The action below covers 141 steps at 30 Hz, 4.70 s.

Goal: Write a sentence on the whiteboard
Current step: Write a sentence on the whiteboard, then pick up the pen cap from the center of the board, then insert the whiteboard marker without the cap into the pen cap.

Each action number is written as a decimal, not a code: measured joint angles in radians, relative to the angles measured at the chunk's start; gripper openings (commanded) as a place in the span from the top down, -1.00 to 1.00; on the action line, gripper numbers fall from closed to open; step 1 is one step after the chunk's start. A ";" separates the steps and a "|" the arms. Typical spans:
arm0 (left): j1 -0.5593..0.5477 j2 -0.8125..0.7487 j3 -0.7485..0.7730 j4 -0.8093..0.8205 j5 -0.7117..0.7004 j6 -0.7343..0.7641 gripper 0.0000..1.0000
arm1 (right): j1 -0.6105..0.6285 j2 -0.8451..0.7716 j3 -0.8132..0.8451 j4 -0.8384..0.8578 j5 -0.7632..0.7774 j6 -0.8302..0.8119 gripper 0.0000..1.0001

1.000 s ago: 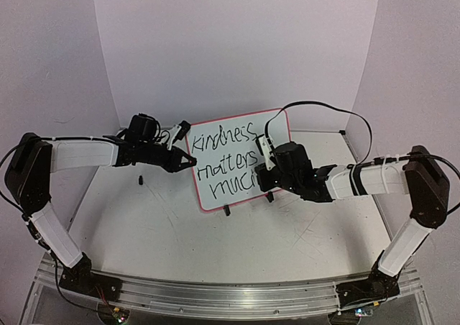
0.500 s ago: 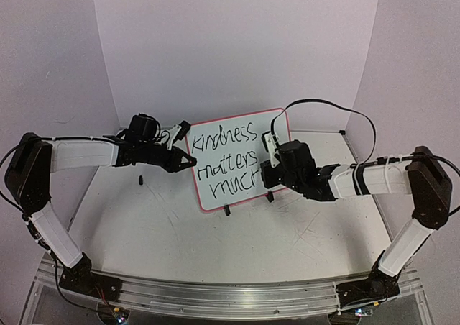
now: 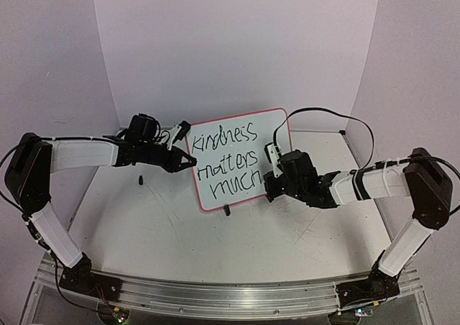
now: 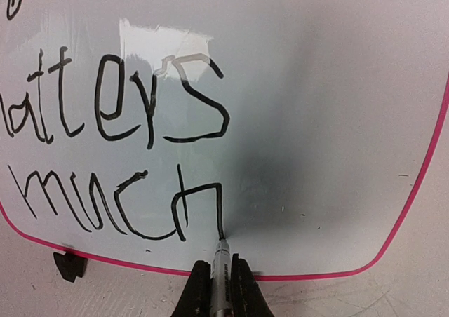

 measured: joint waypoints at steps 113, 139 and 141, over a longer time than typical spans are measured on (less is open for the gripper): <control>0.312 0.320 0.165 -0.333 -0.539 -0.363 0.41 | -0.026 -0.592 -0.207 -0.065 -0.049 -0.004 1.00; -0.197 -0.555 -0.208 -0.292 -0.582 -0.233 1.00 | -0.066 -0.382 0.134 -0.149 -0.633 0.016 1.00; -0.269 -0.667 -0.269 -0.220 -0.600 -0.216 1.00 | -0.055 -0.326 0.195 -0.170 -0.695 0.013 1.00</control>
